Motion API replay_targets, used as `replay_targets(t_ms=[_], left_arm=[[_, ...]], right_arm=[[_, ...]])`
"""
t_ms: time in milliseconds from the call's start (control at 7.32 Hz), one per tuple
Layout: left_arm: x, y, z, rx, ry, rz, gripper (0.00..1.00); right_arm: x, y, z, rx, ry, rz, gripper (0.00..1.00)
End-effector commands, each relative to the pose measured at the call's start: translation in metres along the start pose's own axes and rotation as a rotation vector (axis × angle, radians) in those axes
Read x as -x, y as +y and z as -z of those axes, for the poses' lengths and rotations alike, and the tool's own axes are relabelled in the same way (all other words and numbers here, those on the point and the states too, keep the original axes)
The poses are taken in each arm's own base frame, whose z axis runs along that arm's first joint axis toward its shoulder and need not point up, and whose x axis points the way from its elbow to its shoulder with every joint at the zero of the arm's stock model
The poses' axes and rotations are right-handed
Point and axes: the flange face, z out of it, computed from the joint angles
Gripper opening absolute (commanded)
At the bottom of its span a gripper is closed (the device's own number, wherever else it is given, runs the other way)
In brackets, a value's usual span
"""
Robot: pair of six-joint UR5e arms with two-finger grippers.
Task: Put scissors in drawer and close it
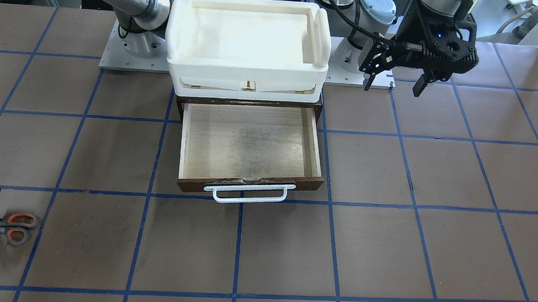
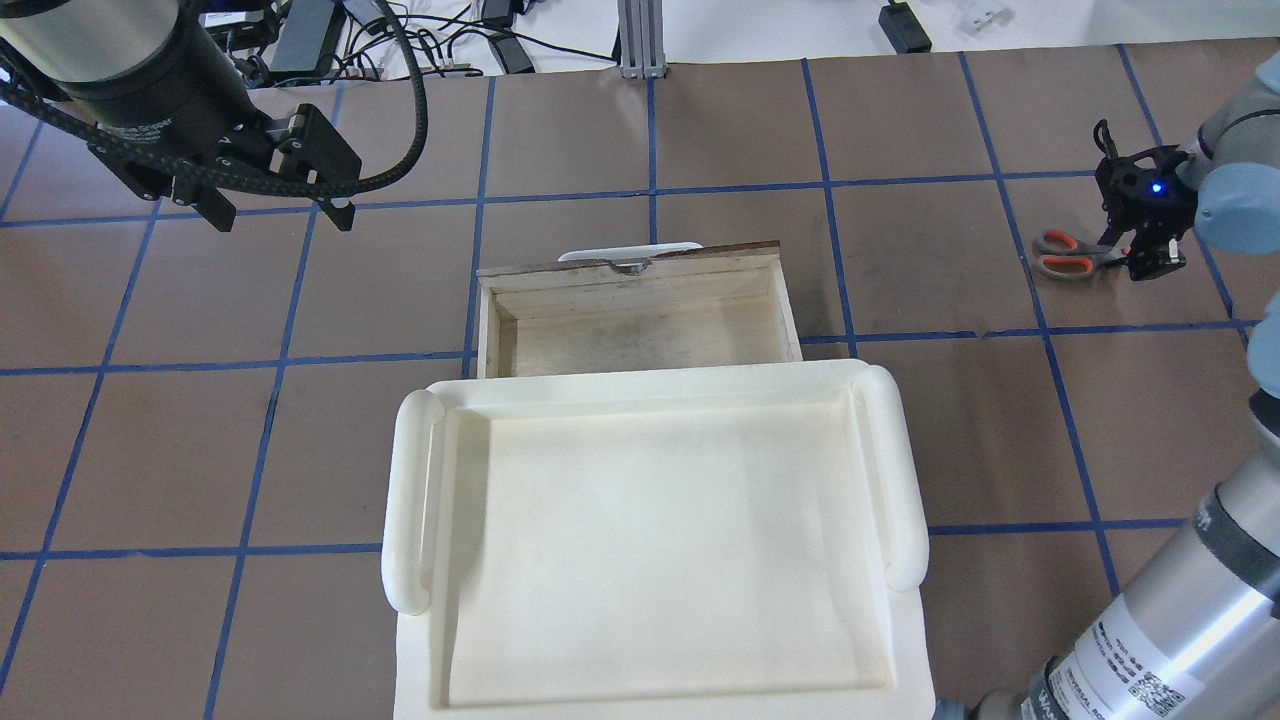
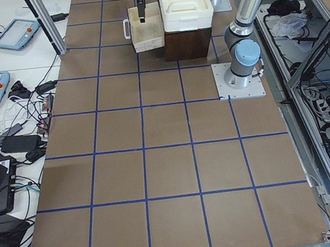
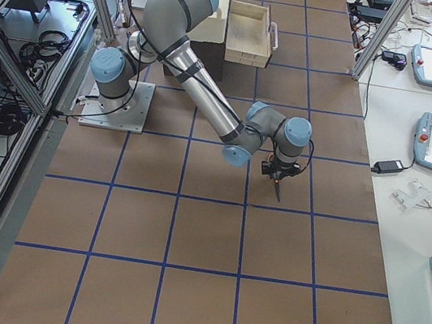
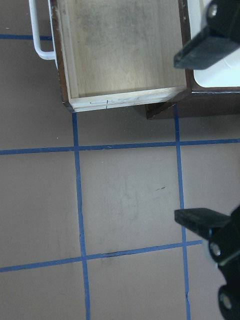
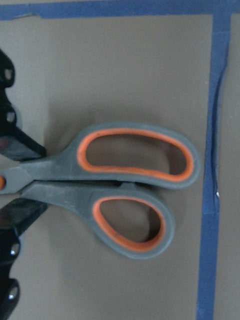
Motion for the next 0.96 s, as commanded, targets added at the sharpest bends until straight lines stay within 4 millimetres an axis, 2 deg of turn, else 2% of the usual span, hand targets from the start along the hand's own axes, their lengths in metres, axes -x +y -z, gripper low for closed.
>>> replay_targets(t_ms=[0,137,273,546,683,820], left_arm=[[0.000,-0.001,-0.001,0.002,0.002,0.000,1.00],[-0.001,0.001,0.000,0.001,0.002,-0.003,1.00],[-0.001,0.000,-0.001,0.004,0.002,-0.002,1.00],[-0.001,0.000,0.000,0.001,0.000,-0.002,1.00],[-0.001,0.000,0.000,0.002,0.000,-0.003,1.00],[-0.001,-0.001,-0.001,0.002,0.002,-0.002,1.00]], right_arm=[[-0.001,-0.003,0.000,-0.003,0.000,0.024,0.00],[-0.002,-0.004,0.008,0.006,0.009,0.032,0.00],[-0.003,-0.007,0.026,0.012,0.026,0.036,0.00],[-0.001,-0.020,0.074,0.022,0.061,0.046,0.00],[0.001,-0.034,0.095,0.017,0.053,0.060,0.00],[0.000,-0.034,0.089,0.016,0.044,0.051,0.00]])
